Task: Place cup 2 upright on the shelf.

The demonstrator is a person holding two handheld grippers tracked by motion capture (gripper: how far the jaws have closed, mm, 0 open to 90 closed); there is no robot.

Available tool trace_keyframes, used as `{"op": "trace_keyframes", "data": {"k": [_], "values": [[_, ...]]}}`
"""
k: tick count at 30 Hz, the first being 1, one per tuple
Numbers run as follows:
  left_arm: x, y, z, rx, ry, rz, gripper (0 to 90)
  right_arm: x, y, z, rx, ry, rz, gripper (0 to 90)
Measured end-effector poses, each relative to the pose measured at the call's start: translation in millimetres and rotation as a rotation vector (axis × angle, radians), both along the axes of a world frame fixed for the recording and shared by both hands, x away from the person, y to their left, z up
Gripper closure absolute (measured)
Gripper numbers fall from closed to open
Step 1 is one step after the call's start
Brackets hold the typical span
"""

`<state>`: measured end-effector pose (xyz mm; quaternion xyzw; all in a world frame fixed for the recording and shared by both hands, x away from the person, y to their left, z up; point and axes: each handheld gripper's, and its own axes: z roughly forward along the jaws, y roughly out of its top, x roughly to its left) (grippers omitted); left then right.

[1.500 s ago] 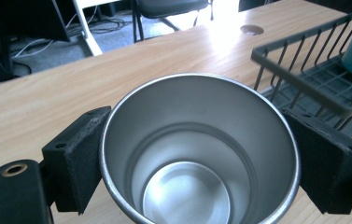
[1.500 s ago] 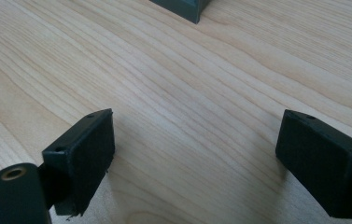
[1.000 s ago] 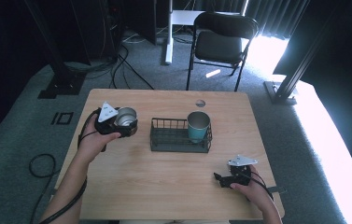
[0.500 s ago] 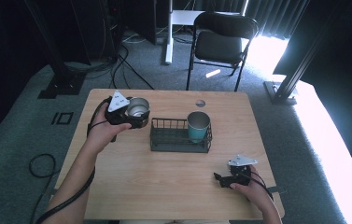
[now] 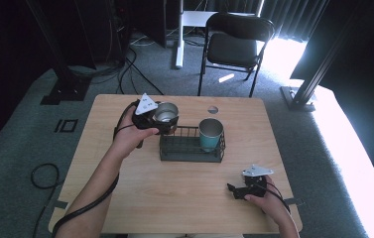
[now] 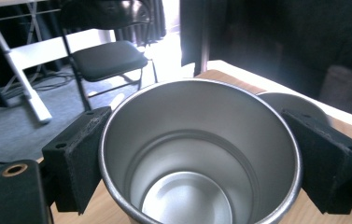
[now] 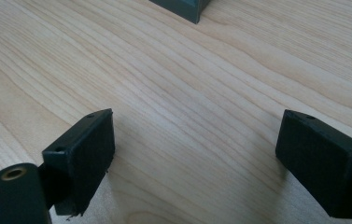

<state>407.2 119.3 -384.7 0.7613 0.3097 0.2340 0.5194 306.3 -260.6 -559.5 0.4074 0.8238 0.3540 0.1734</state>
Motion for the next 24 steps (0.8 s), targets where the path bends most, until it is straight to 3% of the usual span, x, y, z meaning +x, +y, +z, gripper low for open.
{"op": "trace_keyframes", "data": {"k": [6, 9, 24], "values": [[2.0, -16.4, -9.0, -0.002, 0.021, -0.027, 14.0, -0.1, 0.1, 0.0, 0.001, 0.001, 0.000, 11.4], [2.8, -23.1, -17.3, 0.018, 0.036, -0.032, 14.0, -0.1, 0.1, 0.0, 0.001, 0.001, 0.000, 11.4], [12.5, -35.3, -58.1, 0.037, 0.092, -0.008, 14.0, -0.1, 0.0, 0.0, 0.000, 0.001, -0.001, 11.4]]}}
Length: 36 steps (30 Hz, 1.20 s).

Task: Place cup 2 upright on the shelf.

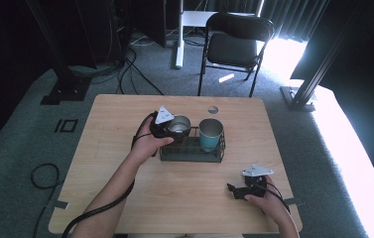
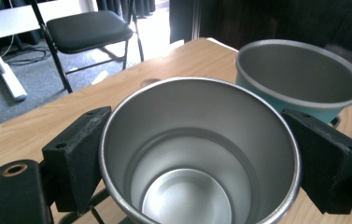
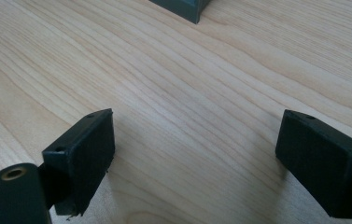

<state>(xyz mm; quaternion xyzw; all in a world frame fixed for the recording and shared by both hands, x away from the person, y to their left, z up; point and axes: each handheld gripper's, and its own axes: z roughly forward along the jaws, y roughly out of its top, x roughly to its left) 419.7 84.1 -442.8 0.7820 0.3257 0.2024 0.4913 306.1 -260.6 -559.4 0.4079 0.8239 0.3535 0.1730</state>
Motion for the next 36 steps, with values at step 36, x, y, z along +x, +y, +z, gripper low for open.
{"op": "trace_keyframes", "data": {"k": [36], "values": [[-5.2, 1.6, -21.9, 0.047, 0.034, -0.066, 3.4, 0.0, 0.0, 0.0, 0.000, 0.000, 0.000, 11.4]]}}
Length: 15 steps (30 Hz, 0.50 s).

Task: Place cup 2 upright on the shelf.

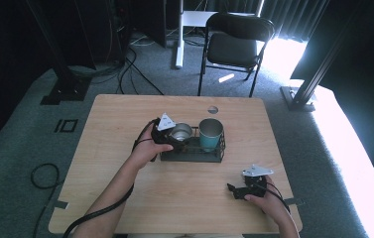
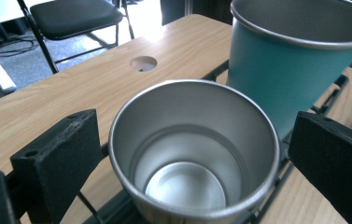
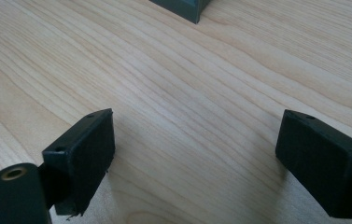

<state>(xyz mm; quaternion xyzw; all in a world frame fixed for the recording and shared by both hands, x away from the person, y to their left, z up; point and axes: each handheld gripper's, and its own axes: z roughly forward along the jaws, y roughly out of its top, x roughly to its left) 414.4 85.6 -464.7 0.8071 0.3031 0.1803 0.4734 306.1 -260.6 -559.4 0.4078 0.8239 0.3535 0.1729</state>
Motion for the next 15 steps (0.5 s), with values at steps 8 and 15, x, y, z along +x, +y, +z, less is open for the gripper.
{"op": "trace_keyframes", "data": {"k": [8, 15], "values": [[-4.8, 11.1, 1.1, 0.004, 0.020, 0.009, 3.5, 0.1, 0.0, 0.0, -0.001, -0.001, 0.001, 11.4], [-7.4, 19.4, 3.0, 0.001, 0.019, 0.013, 3.5, 0.1, 0.0, 0.0, -0.001, -0.001, 0.000, 11.4]]}}
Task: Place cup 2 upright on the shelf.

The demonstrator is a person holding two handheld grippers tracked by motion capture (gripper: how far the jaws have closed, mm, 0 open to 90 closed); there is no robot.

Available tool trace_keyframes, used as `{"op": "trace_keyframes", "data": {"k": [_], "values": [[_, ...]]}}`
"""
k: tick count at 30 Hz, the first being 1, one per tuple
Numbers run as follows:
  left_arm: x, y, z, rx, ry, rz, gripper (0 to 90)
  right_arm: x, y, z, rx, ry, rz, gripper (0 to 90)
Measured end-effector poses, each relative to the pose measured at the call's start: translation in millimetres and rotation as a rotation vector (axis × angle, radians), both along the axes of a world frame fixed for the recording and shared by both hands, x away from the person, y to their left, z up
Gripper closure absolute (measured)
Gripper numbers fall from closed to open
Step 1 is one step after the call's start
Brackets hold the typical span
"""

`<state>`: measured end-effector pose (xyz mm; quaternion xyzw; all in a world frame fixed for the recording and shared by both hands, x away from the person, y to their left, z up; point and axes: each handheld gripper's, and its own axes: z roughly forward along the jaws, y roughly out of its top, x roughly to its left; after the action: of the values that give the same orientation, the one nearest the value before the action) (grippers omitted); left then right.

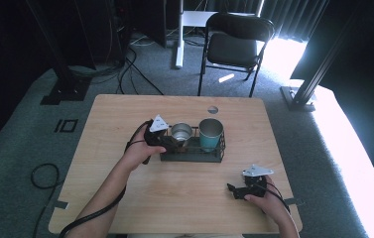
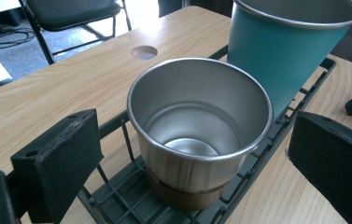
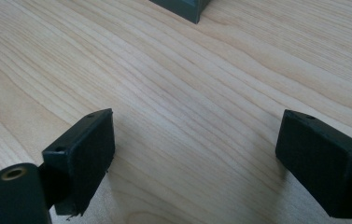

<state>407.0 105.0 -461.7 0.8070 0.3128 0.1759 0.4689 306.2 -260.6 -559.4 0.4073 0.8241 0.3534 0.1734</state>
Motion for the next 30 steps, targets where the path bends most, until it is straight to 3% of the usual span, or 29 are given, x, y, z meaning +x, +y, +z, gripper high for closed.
{"op": "trace_keyframes", "data": {"k": [14, 30], "values": [[-14.2, 21.2, 4.8, -0.018, -0.011, 0.014, 3.5, -0.1, 0.1, 0.0, 0.000, 0.000, -0.001, 11.4], [-34.5, 48.8, -7.8, -0.022, 0.010, 0.042, 3.5, -0.1, 0.1, 0.0, 0.000, 0.001, -0.001, 11.4]]}}
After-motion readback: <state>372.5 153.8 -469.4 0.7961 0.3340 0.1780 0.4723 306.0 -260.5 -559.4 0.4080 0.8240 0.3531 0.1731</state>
